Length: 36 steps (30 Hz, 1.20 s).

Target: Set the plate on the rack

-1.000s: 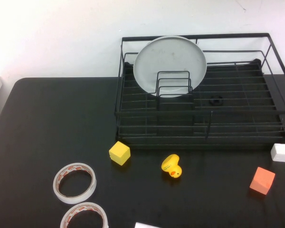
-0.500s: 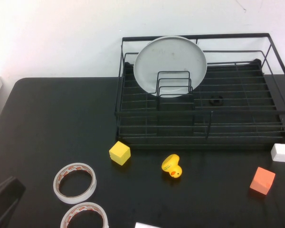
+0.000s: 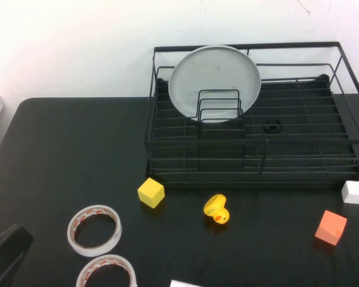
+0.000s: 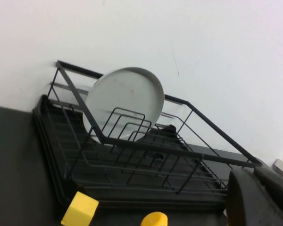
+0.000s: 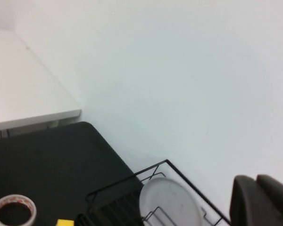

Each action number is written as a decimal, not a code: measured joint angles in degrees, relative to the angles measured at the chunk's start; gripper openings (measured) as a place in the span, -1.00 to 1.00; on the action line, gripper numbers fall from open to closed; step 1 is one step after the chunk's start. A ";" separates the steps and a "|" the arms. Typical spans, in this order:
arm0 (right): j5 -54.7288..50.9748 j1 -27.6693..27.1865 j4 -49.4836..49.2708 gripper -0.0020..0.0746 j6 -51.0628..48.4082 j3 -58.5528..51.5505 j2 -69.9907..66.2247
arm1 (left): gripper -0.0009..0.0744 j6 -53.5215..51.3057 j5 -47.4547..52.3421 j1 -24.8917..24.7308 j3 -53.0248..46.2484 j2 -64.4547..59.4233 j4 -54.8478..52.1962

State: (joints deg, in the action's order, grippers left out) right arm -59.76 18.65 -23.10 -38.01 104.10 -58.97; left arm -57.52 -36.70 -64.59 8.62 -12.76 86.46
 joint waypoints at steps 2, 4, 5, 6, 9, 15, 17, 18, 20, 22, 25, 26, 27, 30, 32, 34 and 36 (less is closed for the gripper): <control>4.31 0.00 -0.75 -0.91 -0.13 -10.17 5.22 | -0.98 0.00 0.00 0.00 0.00 0.00 0.71; 8.86 0.00 -1.85 -0.91 -0.89 -20.08 10.82 | -0.98 0.00 0.00 0.00 0.00 0.00 1.32; 10.84 0.00 -2.43 -0.91 -0.98 -23.78 12.83 | -0.98 0.00 0.00 0.00 0.00 0.00 1.90; 12.53 0.00 -3.18 -0.91 -1.12 -28.14 15.11 | -0.98 0.00 0.00 0.00 0.00 0.00 2.48; 15.16 0.00 -4.68 -0.92 -1.12 -38.24 21.06 | -0.98 0.00 0.00 0.00 0.00 0.00 4.34; 16.05 0.00 -5.42 -0.92 -1.22 -49.36 28.87 | -0.98 0.00 0.00 0.00 0.00 0.00 9.04; 15.60 0.00 -5.25 -0.92 -1.22 -51.11 30.48 | -0.98 0.00 -0.11 0.00 0.00 0.00 10.73; 14.71 0.00 -4.51 -0.92 -0.45 -51.97 31.07 | -0.98 0.00 -0.22 0.00 0.00 0.00 11.65; 12.77 0.00 -2.98 -0.92 2.36 -53.96 31.91 | -0.98 0.00 -0.22 0.00 0.00 0.00 13.74; 11.72 0.00 -2.20 -0.92 4.45 -56.69 32.94 | -0.98 0.00 -0.30 0.00 0.00 0.00 14.76; 15.51 0.00 -0.22 -0.92 4.68 -61.89 35.54 | -0.98 0.00 -0.34 0.00 0.00 0.00 15.44; 18.63 0.00 0.18 -0.92 4.50 -64.26 36.75 | -0.98 0.00 -0.34 0.00 0.00 0.00 15.49; 22.30 0.00 0.28 -0.92 4.36 -66.36 37.79 | -0.98 0.00 -0.43 0.00 0.00 0.00 15.49; 32.98 0.00 0.28 -0.92 4.28 -74.27 42.09 | -0.98 0.00 -0.43 0.00 0.00 0.00 15.58; 39.16 0.00 0.28 -0.92 4.28 -79.68 45.06 | -0.98 0.00 -0.43 0.00 0.00 0.00 15.62; 42.78 0.00 0.28 -0.92 4.28 -84.39 47.71 | -0.98 0.00 -0.43 0.00 0.00 0.00 15.62; 45.29 0.00 -0.47 -0.92 4.28 -88.31 50.22 | -0.98 0.28 -0.43 0.00 0.00 0.00 15.62</control>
State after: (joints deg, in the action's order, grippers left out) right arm -14.48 18.65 -23.58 -33.74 15.79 -8.76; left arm -57.24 -37.14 -64.59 8.62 -12.76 102.08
